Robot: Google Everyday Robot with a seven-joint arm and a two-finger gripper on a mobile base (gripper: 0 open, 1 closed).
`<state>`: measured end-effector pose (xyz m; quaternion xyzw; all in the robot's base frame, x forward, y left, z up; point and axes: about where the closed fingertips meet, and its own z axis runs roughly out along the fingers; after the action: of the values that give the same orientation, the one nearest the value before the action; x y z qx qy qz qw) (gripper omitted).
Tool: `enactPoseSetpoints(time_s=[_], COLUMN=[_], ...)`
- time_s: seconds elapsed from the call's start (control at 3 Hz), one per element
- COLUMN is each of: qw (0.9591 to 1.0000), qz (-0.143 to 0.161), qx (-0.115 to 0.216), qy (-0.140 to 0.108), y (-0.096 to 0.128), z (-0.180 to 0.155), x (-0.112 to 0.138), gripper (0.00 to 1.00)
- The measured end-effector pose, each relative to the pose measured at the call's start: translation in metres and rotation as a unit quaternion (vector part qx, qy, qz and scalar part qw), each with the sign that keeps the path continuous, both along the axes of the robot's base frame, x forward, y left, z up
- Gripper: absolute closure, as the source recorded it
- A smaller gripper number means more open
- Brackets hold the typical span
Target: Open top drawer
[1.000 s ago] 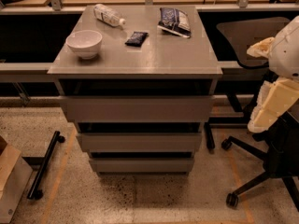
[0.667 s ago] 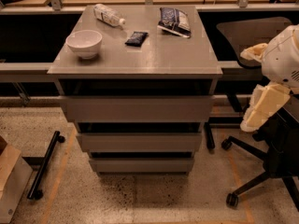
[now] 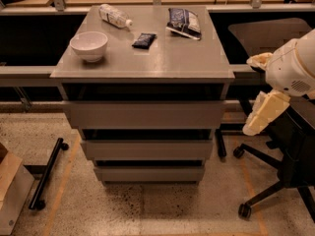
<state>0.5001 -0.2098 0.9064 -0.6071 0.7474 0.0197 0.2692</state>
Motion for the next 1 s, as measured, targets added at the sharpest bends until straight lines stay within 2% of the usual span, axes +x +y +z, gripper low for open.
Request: enactPoseSetpoints(time_s=[0.33, 1.0], qw=[0.9999, 0.9987], qz=[0.008, 0.012], qx=[0.002, 0.039], qy=[0.006, 0.032], y=[0.004, 0.013], z=[-0.007, -0.069], x=[0.000, 0.014], gripper=[0.00, 0.00])
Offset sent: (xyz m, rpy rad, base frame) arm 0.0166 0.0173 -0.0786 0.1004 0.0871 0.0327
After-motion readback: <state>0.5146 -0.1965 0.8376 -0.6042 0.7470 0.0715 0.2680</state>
